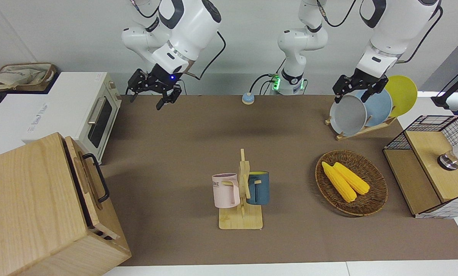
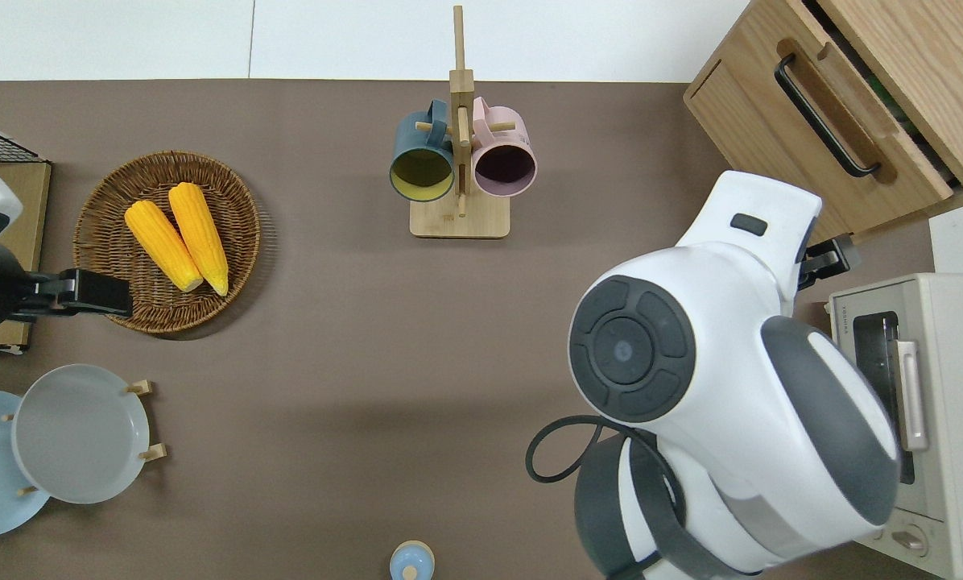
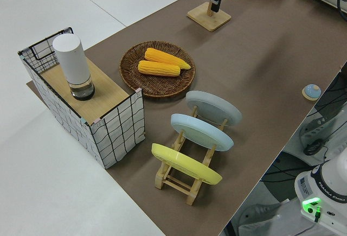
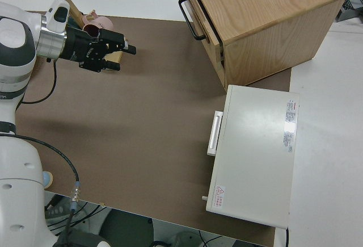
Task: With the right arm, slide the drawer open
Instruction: 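Raise the right arm and reach the right gripper toward the drawer handle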
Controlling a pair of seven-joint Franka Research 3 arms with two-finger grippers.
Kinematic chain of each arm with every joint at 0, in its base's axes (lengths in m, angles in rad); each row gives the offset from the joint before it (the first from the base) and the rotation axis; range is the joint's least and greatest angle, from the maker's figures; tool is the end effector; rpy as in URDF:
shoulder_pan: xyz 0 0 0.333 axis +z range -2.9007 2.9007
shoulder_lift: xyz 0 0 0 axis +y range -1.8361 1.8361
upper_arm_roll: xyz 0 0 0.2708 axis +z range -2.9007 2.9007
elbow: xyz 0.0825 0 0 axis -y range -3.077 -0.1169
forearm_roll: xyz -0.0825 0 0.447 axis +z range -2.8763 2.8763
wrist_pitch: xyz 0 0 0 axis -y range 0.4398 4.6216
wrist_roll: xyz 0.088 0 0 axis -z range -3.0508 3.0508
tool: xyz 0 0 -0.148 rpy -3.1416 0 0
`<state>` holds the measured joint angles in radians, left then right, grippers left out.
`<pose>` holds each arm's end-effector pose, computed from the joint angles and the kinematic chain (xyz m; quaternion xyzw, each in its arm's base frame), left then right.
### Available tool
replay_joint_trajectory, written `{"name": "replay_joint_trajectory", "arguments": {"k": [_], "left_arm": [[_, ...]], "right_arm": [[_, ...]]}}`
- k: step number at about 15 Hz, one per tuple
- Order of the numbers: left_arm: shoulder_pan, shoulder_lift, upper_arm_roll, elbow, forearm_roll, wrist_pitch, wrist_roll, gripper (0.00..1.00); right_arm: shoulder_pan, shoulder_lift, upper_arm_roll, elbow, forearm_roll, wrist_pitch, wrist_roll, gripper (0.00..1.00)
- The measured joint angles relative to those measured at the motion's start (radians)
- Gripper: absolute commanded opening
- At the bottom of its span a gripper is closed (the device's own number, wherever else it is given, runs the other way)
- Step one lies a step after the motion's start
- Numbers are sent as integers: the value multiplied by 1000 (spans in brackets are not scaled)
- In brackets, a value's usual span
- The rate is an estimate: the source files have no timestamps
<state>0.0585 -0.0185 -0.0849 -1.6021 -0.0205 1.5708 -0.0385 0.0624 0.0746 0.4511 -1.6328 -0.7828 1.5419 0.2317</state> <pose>0.6113 -0.0195 0.5329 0.9999 0.0061 -0.0067 0.0093 0.5983 0.2084 0.5018 0.9156 0.1499 0.0654 0.3674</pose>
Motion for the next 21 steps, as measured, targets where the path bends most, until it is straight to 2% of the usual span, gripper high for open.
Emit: {"name": "replay_joint_trajectory", "arguments": {"k": [3, 5, 10, 15, 17, 21], "left_arm": [[0, 0, 0, 0, 0, 0, 0, 998], [0, 0, 0, 0, 0, 0, 0, 998], [0, 0, 0, 0, 0, 0, 0, 995], [0, 0, 0, 0, 0, 0, 0, 995], [0, 0, 0, 0, 0, 0, 0, 998], [0, 0, 0, 0, 0, 0, 0, 998]], "right_arm": [[0, 21, 34, -15, -72, 0, 16, 943], [1, 33, 45, -31, -104, -1, 27, 943], [21, 55, 49, -79, -192, -18, 51, 962], [68, 108, 74, -145, -328, -80, 159, 969], [79, 127, 76, -162, -411, -111, 173, 977], [81, 149, 76, -178, -517, -132, 178, 977]]}}
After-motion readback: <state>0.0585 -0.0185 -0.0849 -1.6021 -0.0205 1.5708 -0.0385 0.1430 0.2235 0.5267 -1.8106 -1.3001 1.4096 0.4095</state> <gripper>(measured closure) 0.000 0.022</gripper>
